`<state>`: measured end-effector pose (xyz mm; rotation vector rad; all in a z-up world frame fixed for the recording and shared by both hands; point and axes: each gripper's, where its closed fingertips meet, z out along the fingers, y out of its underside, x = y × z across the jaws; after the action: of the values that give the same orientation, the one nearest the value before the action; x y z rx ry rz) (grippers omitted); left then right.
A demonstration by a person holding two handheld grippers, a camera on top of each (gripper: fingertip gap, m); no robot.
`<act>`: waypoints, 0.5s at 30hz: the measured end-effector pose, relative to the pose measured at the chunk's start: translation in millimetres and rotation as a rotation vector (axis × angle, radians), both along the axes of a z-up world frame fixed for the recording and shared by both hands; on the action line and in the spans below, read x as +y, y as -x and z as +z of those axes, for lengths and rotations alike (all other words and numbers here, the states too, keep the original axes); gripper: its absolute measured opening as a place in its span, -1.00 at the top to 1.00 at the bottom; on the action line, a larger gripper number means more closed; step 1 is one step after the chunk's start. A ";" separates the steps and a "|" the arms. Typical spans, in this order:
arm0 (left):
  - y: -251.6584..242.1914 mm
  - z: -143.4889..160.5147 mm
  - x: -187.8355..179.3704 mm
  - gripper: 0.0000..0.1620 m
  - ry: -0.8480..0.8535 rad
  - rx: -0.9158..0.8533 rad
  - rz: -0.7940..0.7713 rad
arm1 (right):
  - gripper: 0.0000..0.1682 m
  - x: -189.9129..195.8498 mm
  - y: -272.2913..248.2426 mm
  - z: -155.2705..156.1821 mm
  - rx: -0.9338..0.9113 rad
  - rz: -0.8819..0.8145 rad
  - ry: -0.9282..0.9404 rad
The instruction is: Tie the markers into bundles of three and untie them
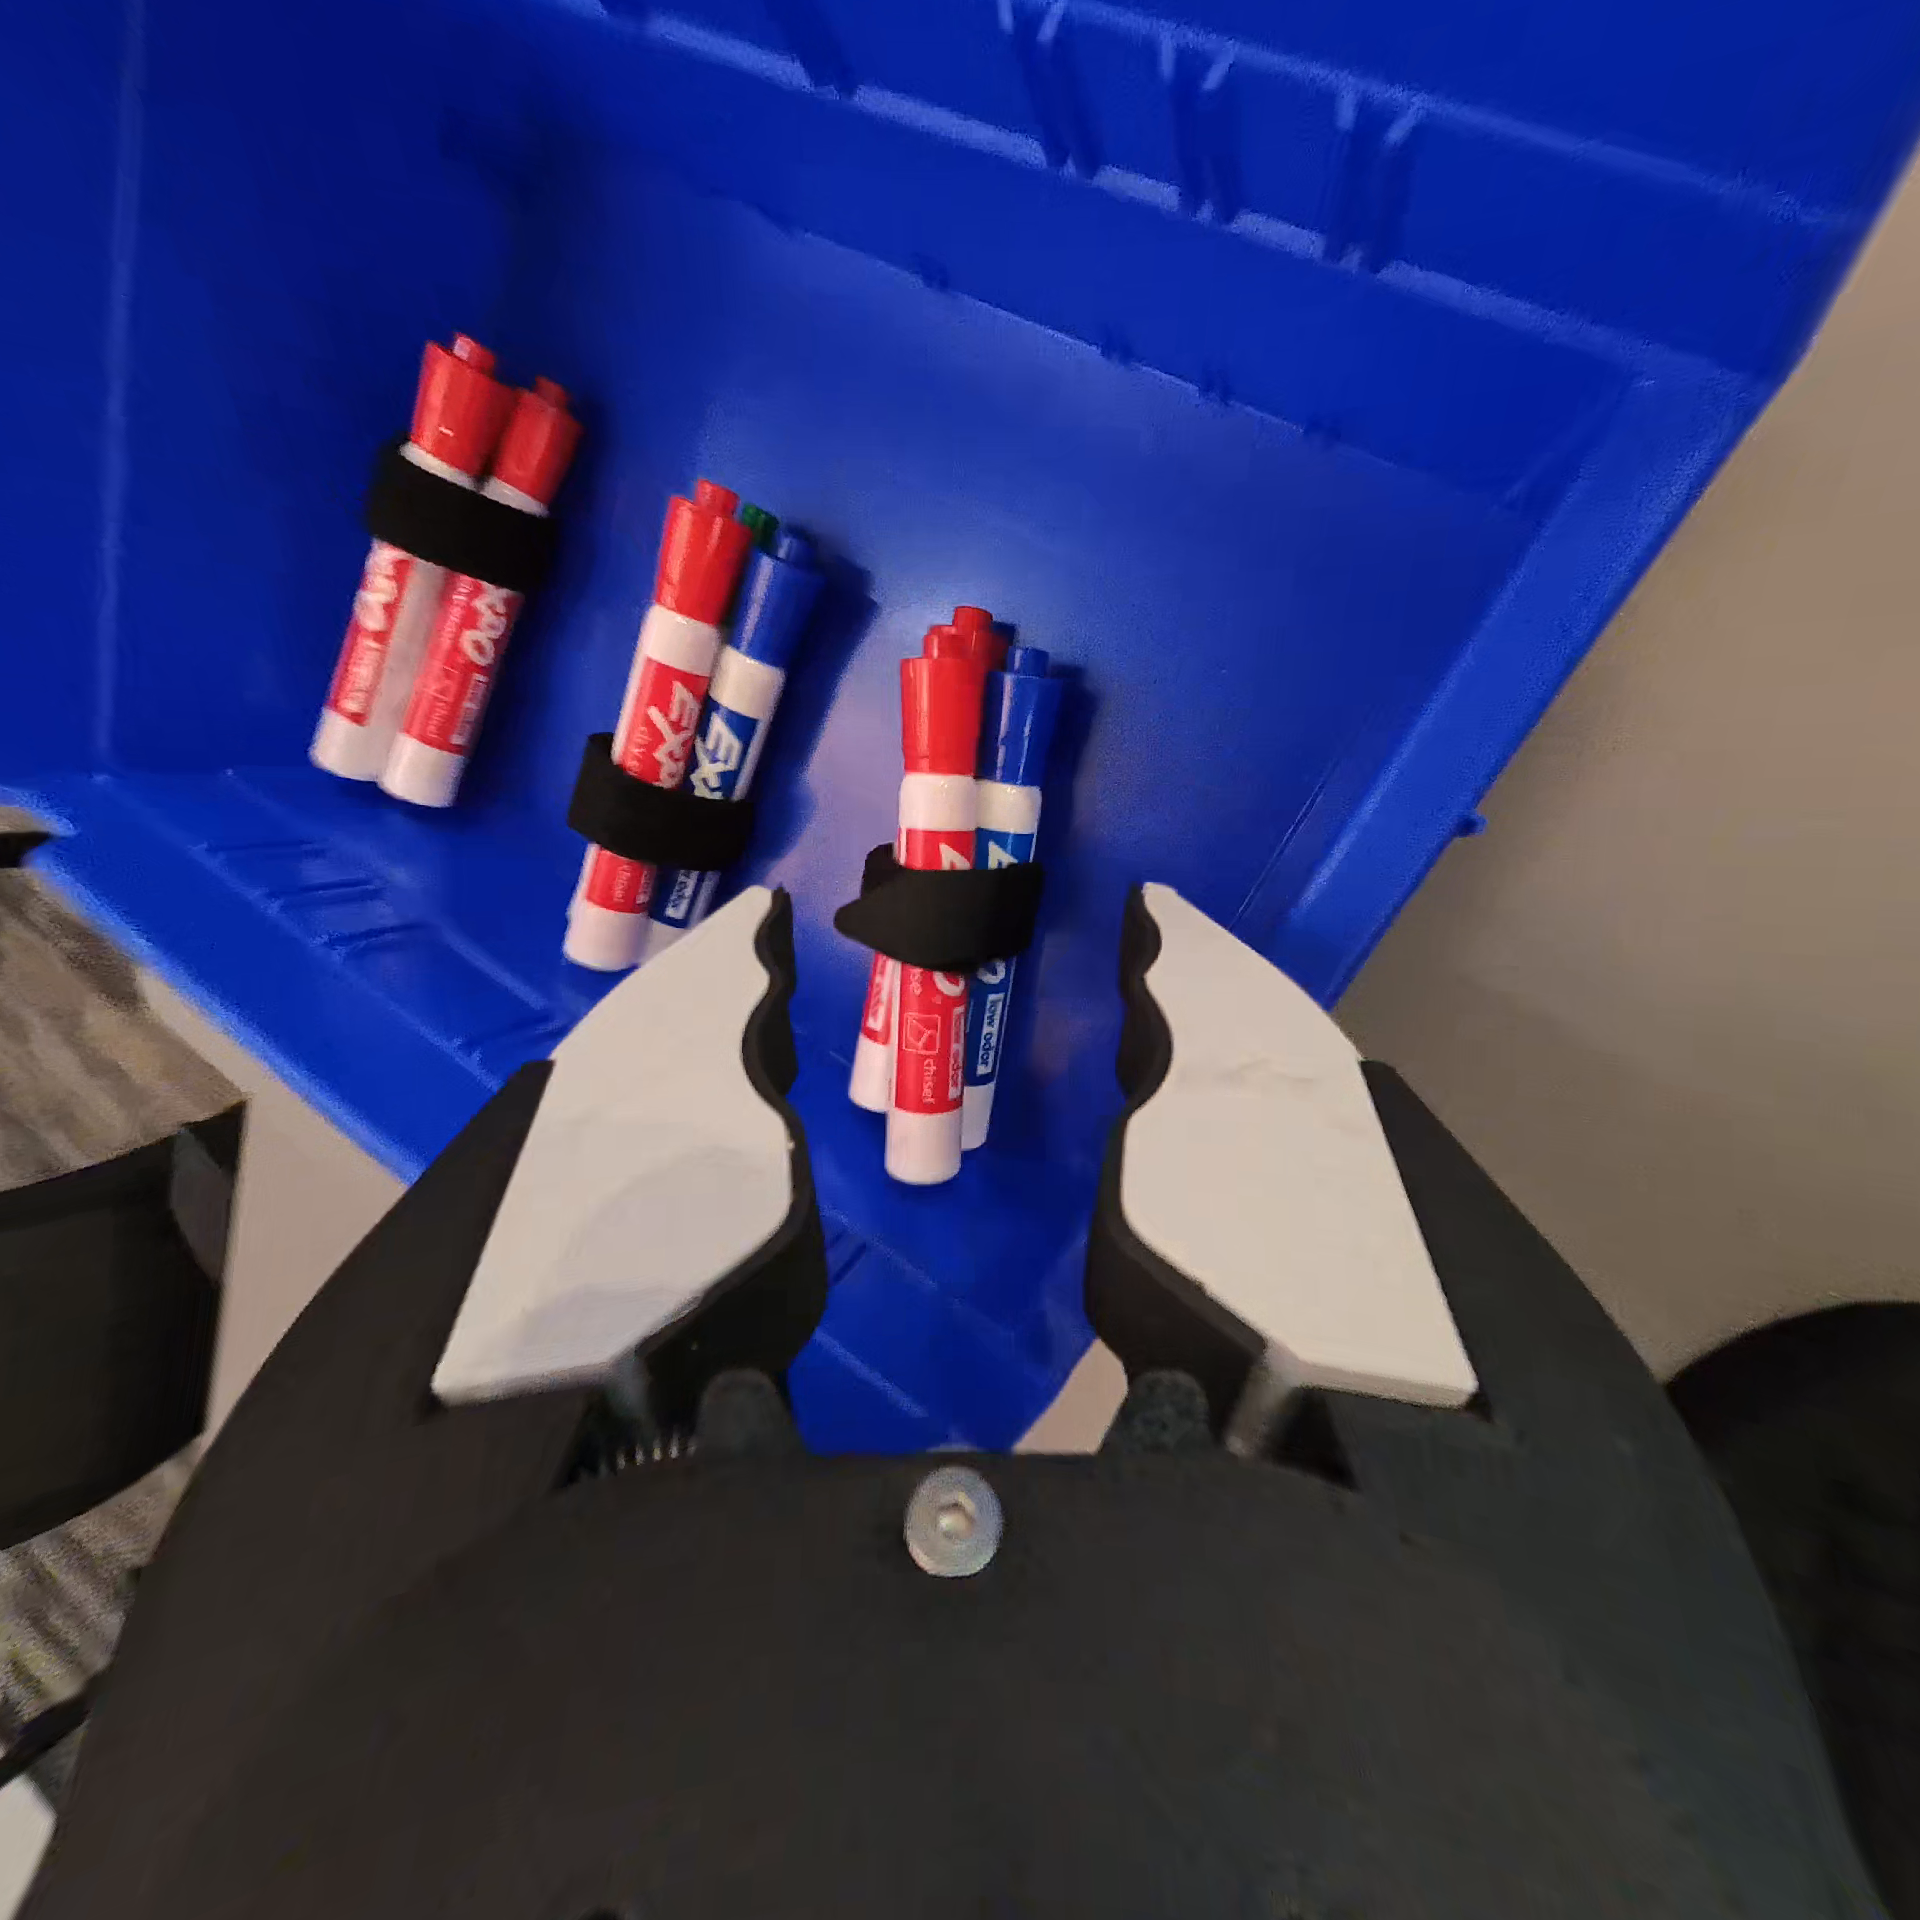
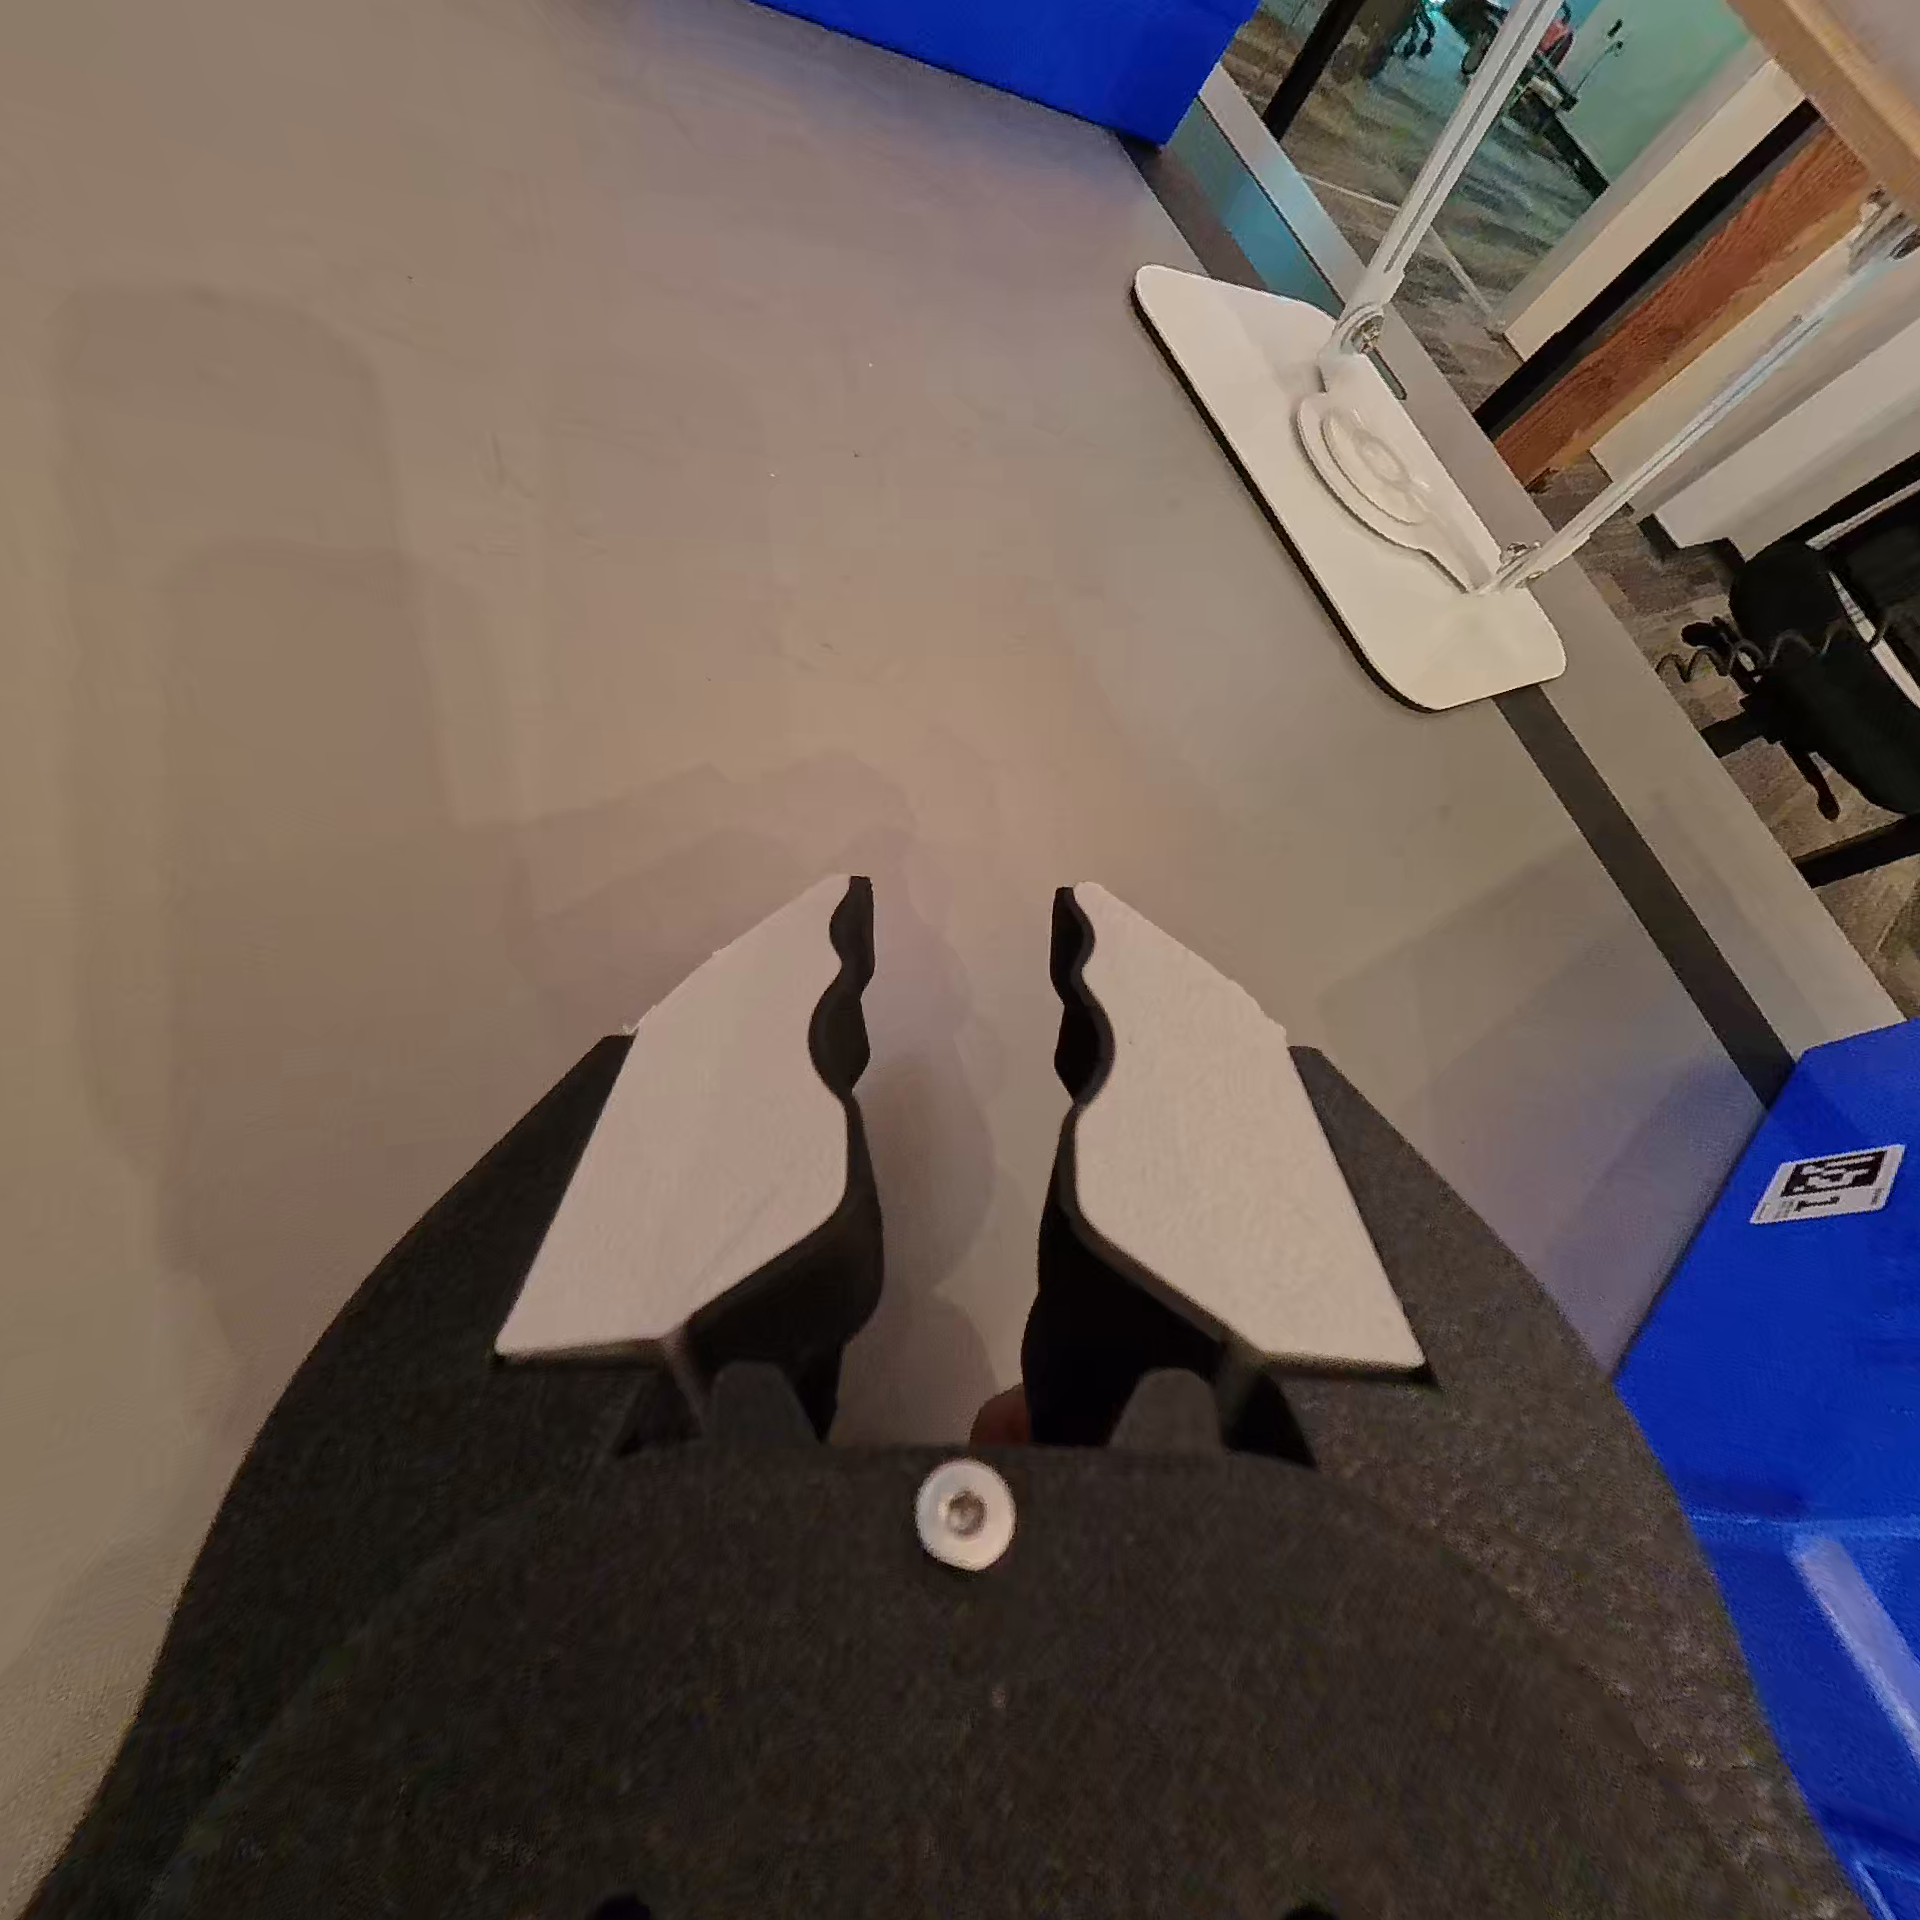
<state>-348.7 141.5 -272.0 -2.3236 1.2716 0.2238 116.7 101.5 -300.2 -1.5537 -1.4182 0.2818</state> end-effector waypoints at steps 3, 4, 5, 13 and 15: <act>7.4 -14.6 6.8 0.37 0.090 0.076 -0.001 | 0.62 -1.4 0.8 -1.7 -0.015 0.009 -0.008; 8.2 -20.7 6.6 0.37 0.129 0.098 -0.009 | 0.62 -1.9 0.9 -2.0 -0.018 0.012 -0.011; 10.9 -26.1 7.6 0.38 0.158 0.116 0.000 | 0.62 -2.3 1.2 -2.2 -0.019 0.015 -0.012; 25.7 -52.7 4.2 0.45 0.353 0.284 0.012 | 0.63 -4.1 1.7 -3.0 -0.023 0.029 -0.010; 23.4 -56.2 6.2 0.46 0.362 0.278 0.008 | 0.63 -4.7 1.9 -3.4 -0.026 0.033 -0.009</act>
<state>-372.1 147.6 -328.1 -2.6744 1.5443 0.3545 114.8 96.8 -303.6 -1.5326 -1.4640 0.2756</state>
